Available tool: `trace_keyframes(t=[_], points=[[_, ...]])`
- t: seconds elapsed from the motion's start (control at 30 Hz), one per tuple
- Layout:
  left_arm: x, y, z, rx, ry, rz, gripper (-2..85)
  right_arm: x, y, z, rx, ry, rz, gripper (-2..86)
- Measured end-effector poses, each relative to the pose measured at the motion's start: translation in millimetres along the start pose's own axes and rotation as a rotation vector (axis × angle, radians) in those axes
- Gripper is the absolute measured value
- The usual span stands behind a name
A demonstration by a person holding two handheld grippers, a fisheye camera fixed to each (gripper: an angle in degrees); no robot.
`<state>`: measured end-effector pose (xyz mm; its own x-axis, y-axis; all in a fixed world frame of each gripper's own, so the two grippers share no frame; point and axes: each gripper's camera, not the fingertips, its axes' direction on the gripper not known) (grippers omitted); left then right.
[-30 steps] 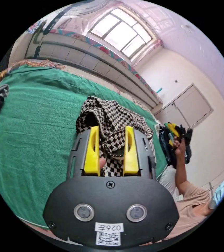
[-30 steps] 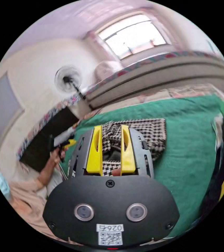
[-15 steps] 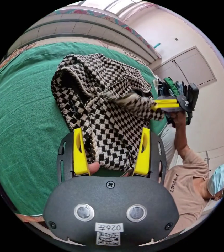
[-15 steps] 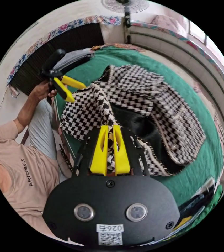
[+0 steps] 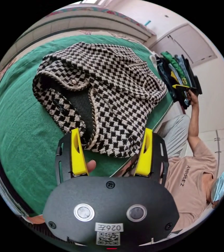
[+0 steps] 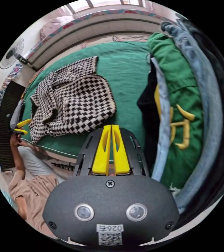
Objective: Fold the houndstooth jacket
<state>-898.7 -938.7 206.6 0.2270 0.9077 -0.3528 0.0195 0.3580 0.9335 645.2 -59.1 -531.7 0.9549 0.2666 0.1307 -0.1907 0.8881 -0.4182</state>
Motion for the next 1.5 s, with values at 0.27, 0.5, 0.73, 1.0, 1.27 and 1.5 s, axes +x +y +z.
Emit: trace_keyframes(t=[0.27, 0.5, 0.73, 1.0, 1.27, 1.5], points=[[34.9, -26.2, 28.6, -0.075, -0.209, 0.018, 22.0, 21.7, 9.7, 1.2, 0.172, -0.362, -0.055, 12.3], [52.3, -22.9, 21.5, 0.021, -0.357, 0.134, 4.8, -18.7, -42.8, 93.3, -0.167, -0.289, -0.128, 3.2], [-6.2, 9.9, -39.4, 0.157, -0.043, 0.108, 3.2, -50.4, -8.0, -0.9, 0.057, -0.36, -0.384, -1.3], [-89.9, 57.9, -64.1, 0.082, 0.057, -0.047, 1.1, -59.0, 10.9, 53.9, -0.35, -0.161, -0.636, -0.9], [-127.9, 91.3, -87.1, 0.24, 0.137, -0.099, -0.3, -3.7, -37.5, 20.2, 0.003, -0.365, -0.329, -0.9], [-171.5, 137.6, -123.0, 0.561, 0.295, -0.155, -0.6, 5.0, -83.6, 27.6, 0.085, -0.466, -0.239, -0.7]])
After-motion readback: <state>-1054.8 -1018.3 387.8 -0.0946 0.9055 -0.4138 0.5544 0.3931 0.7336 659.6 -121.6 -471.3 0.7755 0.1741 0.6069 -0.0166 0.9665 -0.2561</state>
